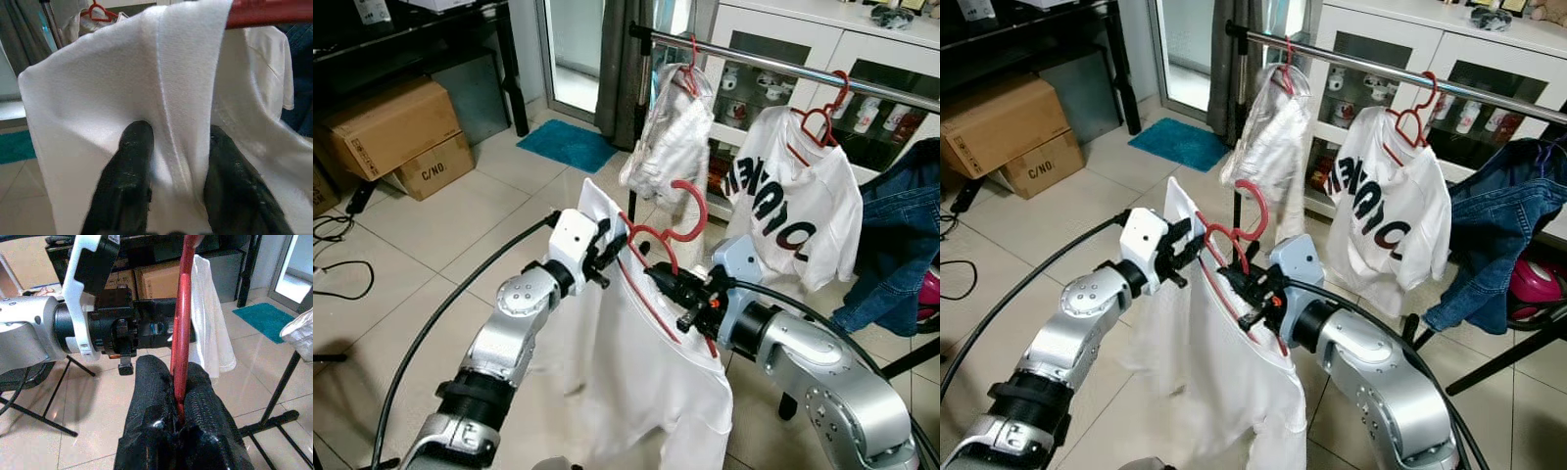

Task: Hang hanger

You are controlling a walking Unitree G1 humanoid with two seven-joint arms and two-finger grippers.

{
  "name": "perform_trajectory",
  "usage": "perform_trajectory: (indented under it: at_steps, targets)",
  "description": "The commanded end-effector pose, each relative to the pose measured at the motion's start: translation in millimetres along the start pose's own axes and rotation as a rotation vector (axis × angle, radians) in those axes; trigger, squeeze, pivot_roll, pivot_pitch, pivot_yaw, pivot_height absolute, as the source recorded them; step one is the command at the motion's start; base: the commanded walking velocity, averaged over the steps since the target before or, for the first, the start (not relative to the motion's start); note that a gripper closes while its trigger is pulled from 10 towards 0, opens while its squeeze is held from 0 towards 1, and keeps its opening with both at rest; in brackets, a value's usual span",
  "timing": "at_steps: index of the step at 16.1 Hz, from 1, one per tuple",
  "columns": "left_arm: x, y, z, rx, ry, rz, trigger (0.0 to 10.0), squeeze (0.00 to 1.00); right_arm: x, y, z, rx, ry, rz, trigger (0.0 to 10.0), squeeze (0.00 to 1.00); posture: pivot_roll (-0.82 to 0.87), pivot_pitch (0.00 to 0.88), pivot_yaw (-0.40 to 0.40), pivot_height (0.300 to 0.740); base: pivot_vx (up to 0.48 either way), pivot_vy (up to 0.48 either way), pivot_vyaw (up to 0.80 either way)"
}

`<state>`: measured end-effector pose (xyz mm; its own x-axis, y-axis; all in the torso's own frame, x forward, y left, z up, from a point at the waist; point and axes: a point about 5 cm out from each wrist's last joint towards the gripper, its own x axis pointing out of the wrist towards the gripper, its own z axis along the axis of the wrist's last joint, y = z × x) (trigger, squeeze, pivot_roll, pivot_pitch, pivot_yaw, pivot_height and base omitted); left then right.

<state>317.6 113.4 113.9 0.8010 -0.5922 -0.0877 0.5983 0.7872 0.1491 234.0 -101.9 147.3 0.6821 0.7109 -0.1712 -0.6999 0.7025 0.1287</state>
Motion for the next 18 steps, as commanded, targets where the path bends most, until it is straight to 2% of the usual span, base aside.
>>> perform_trajectory:
  at_steps: [1,8,15,16,18]
  targets:
    - [3.6,-3.1,1,0.018,0.004,-0.023,0.0,0.0,-2.3,2.7,11,-0.018,-0.045,0.013,0.0,0.0,-0.07,0.0,-0.013,0.74,0.0,0.0,0.0]
    - [6.5,-5.7,3,0.0,-0.014,-0.023,0.0,0.0,-6.0,-11.2,14,-0.032,-0.031,-0.033,0.0,0.0,-0.08,0.0,-0.028,0.74,0.0,0.0,0.0]
    - [2.5,-7.1,12,-0.01,-0.059,-0.042,0.0,0.0,-6.3,-10.0,9,-0.032,-0.019,-0.058,0.0,0.0,-0.09,0.0,-0.013,0.74,0.0,0.0,0.0]
    - [-2.4,-10.0,18,0.016,-0.067,-0.089,0.0,0.0,-4.4,-19.0,2,-0.046,0.028,-0.14,0.0,0.0,-0.09,0.0,-0.009,0.74,0.0,0.0,0.0]
    - [-7.2,-10.4,21,0.031,-0.064,-0.118,0.0,0.0,-3.0,-25.7,-2,-0.06,0.059,-0.198,0.0,0.0,-0.09,0.0,-0.009,0.74,0.0,0.0,0.0]
